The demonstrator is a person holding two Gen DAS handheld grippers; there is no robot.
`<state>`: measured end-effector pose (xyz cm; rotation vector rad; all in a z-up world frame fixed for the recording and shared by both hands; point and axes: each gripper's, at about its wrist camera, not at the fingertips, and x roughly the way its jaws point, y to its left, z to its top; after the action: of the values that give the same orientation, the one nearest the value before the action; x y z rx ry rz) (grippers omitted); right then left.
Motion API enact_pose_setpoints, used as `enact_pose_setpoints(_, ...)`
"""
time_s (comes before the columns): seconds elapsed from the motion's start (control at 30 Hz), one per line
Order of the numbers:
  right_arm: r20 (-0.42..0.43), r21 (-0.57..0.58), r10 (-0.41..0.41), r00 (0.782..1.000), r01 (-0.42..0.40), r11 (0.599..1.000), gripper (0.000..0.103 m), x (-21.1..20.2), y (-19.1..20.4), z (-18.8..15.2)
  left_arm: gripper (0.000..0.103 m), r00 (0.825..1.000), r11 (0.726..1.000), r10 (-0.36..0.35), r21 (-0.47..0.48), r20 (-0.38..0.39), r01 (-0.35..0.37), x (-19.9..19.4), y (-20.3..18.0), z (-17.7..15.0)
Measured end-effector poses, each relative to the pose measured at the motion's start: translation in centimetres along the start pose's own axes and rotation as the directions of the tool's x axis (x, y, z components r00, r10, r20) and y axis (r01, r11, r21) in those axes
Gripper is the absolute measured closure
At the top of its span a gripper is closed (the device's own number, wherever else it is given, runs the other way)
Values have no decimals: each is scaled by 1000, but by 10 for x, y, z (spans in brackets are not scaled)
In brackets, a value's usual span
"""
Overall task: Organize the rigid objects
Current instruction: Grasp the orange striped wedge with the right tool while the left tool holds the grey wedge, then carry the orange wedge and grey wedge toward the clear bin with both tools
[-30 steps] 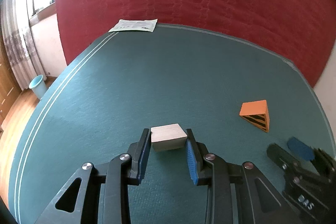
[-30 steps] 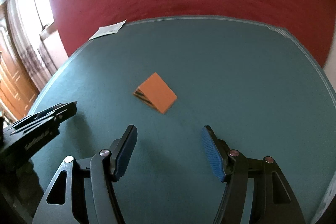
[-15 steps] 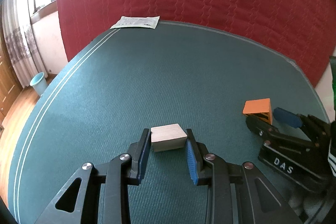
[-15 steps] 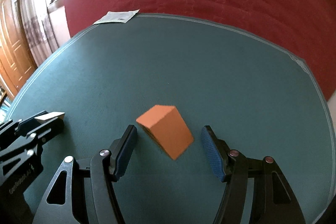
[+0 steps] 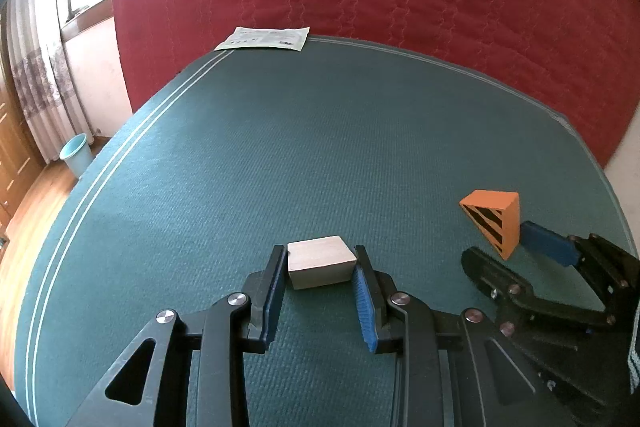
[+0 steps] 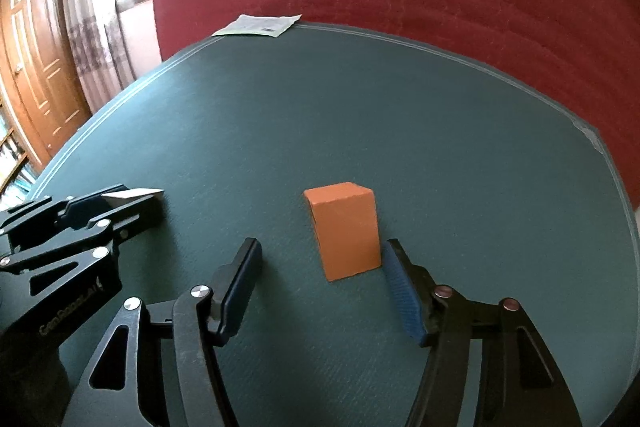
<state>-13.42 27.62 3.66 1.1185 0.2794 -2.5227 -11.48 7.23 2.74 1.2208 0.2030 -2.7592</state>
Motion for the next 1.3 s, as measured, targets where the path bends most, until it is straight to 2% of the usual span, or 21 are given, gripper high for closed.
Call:
enact_pose_setpoints(0.13,2,44,-15,1000,15,999,41,0,-9,2,69,1000,1000,-2,2,0,2,1,1,-1)
enact_pose_setpoints(0.4,-3,34,-47,999,47,998,43,16,-1,20,69,1000,1000,-4,14,6,4,3,0,-1)
enact_pose_setpoints(0.47,1,27,-47,999,47,999,47,16,2,21,69,1000,1000,-4,15,5,4,5,-1,0)
enact_pose_setpoints(0.53,6,19,-49,999,49,999,60,15,4,20,69,1000,1000,-5,16,5,5,5,-1,1)
enact_pose_setpoints(0.63,9,16,-59,998,59,998,69,13,8,18,69,1000,1000,-5,20,8,5,5,-2,1)
enact_pose_setpoints(1.0,16,90,-62,998,61,994,70,-3,7,-2,69,1000,998,-12,58,24,11,8,-12,4)
enact_pose_setpoints(1.3,23,163,-40,999,36,986,71,-31,2,-32,69,999,995,-30,92,42,26,5,-19,2)
